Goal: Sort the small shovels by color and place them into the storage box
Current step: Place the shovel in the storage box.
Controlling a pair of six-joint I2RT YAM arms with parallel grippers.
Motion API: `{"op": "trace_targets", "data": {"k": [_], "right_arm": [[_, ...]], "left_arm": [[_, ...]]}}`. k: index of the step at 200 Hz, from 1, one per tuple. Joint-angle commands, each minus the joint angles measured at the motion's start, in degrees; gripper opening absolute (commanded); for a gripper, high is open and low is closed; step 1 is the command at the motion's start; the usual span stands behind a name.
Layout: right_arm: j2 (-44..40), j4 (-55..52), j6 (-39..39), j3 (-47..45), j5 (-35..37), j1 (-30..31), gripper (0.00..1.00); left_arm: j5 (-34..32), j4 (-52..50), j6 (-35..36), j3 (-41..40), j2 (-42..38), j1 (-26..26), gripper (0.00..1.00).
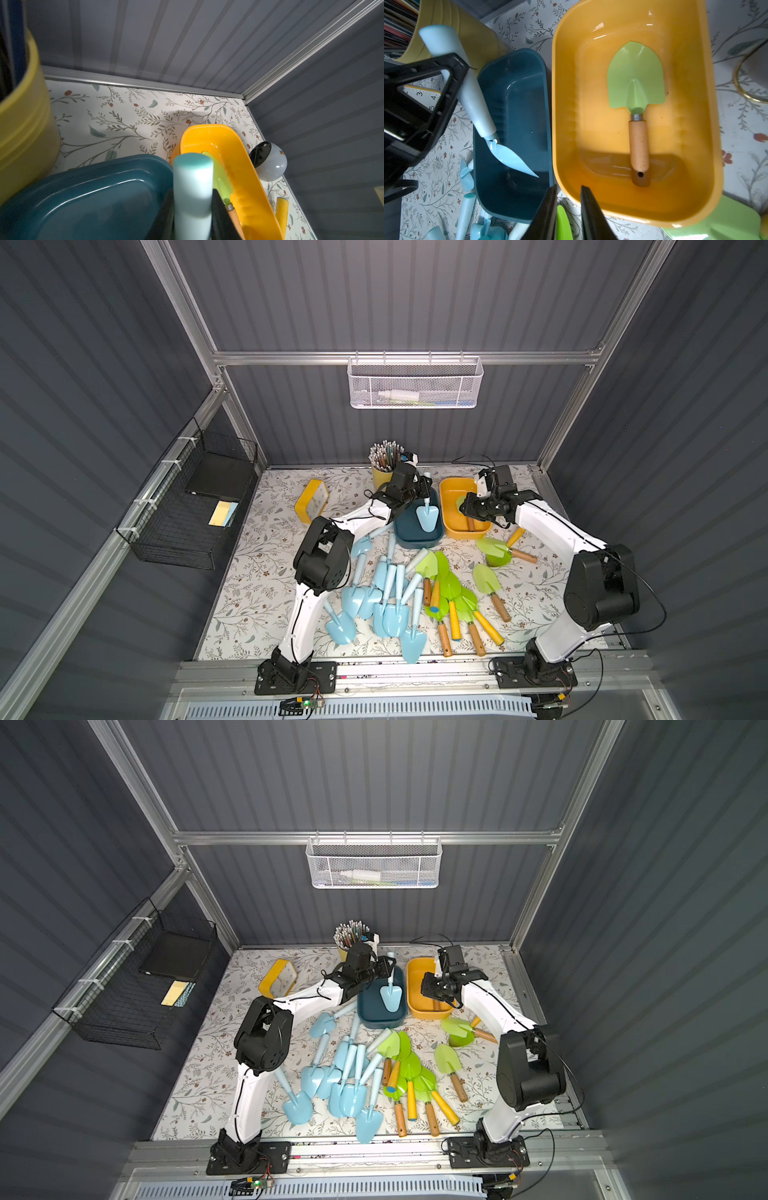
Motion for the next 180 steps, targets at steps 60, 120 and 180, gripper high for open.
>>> {"op": "trace_targets", "data": {"k": [60, 120, 180], "right_arm": [[-0.56, -0.71, 0.1, -0.98, -0.55, -0.25, 0.26], [-0.09, -1.16, -0.54, -1.41, -1.2, -0.26, 0.31], [-3.7, -0.52, 1.48, -6.48, 2.79, -0.32, 0.39]], "left_arm": [[1.6, -1.44, -6.66, -3.2, 3.74, 0.14, 0.0], [2.3, -5.14, -6.74, 1.04, 8.17, 0.14, 0.03], [0.12, -5.32, -5.94, 3.1, 6.94, 0.14, 0.53]]}}
